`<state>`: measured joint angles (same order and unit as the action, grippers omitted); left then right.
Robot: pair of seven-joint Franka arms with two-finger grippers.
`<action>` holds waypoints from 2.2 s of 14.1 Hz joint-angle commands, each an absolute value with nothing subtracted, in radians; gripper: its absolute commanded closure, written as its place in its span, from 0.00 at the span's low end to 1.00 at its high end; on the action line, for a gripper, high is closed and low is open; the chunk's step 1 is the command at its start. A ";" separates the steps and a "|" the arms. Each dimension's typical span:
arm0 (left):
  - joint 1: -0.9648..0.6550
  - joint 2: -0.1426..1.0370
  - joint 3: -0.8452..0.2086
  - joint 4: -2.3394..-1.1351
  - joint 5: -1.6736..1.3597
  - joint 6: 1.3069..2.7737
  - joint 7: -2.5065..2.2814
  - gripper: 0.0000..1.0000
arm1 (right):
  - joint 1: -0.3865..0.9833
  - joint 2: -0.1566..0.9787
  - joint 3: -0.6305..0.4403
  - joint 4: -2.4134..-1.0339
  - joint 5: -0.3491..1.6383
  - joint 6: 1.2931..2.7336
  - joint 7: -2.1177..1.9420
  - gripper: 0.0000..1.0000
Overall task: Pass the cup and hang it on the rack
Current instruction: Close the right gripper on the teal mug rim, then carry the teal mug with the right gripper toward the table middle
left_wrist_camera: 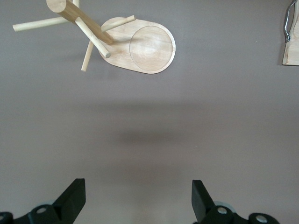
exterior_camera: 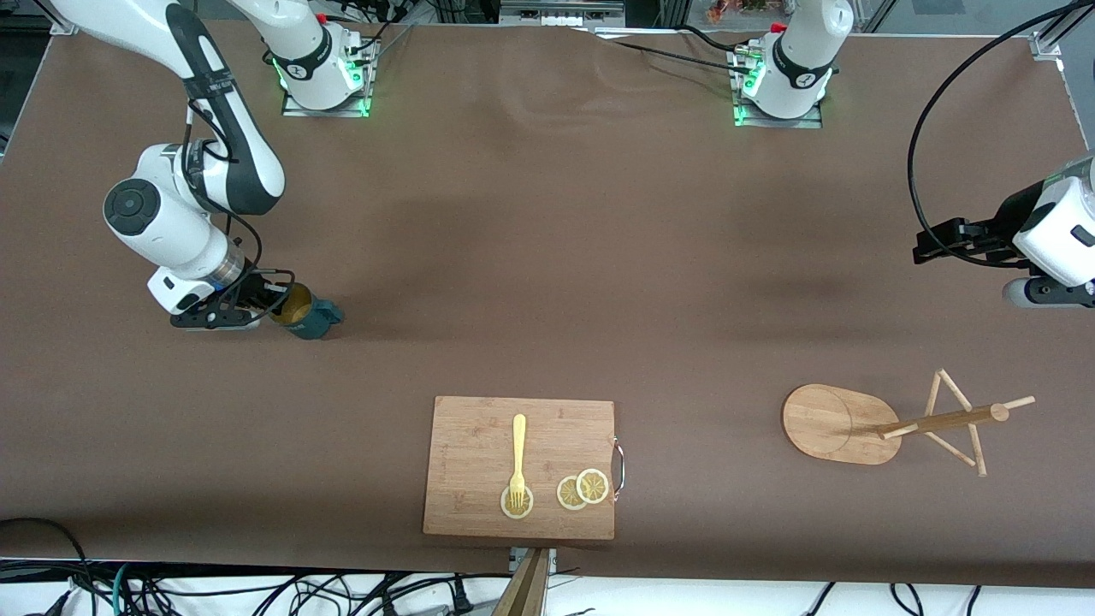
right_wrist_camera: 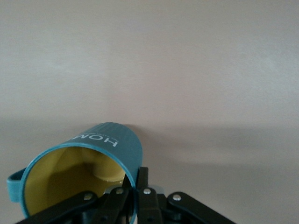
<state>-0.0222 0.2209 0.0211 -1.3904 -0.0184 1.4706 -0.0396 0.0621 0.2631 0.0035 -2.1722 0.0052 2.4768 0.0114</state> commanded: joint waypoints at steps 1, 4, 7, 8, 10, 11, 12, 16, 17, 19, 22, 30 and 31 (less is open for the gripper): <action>-0.018 0.233 0.018 -1.365 -0.044 1.468 -0.043 0.00 | 0.061 0.245 0.061 -2.065 0.009 2.300 0.012 1.00; -0.018 0.233 0.018 -1.365 -0.044 1.468 -0.043 0.00 | 0.104 0.262 0.112 -1.929 0.018 2.131 0.044 1.00; -0.018 0.233 0.018 -1.365 -0.044 1.468 -0.043 0.00 | 0.220 0.304 0.114 -1.823 0.020 2.095 0.191 1.00; -0.018 0.233 0.018 -1.365 -0.044 1.468 -0.041 0.00 | 0.263 0.328 0.114 -1.787 0.018 2.095 0.254 1.00; -0.018 0.233 0.020 -1.365 -0.044 1.468 -0.043 0.00 | 0.346 0.388 0.114 -1.717 0.009 2.095 0.406 1.00; -0.018 0.233 0.020 -1.365 -0.044 1.468 -0.043 0.00 | 0.380 0.417 0.114 -1.683 0.006 2.095 0.478 1.00; -0.018 0.233 0.020 -1.364 -0.044 1.468 -0.043 0.00 | 0.417 0.440 0.114 -1.657 0.006 2.097 0.538 1.00; -0.018 0.233 0.020 -1.365 -0.044 1.468 -0.041 0.00 | 0.532 0.560 0.110 -1.543 0.002 2.100 0.756 1.00; -0.017 0.233 0.020 -1.365 -0.044 1.468 -0.040 0.00 | 0.561 0.595 0.109 -1.508 -0.017 2.102 0.808 1.00; -0.017 0.233 0.020 -1.365 -0.044 1.468 -0.041 0.00 | 0.603 0.661 0.109 -1.447 -0.069 2.106 0.930 1.00; -0.020 0.233 0.020 -1.365 -0.044 1.470 -0.041 0.00 | 0.655 0.730 0.106 -1.384 -0.084 2.117 1.009 1.00; -0.029 0.235 0.012 -1.367 -0.041 1.470 -0.028 0.00 | 0.715 0.818 0.104 -1.384 -0.117 2.260 1.014 1.00; -0.031 0.235 0.012 -1.367 -0.041 1.470 0.003 0.00 | 0.715 0.822 0.104 -1.384 -0.118 2.258 1.014 1.00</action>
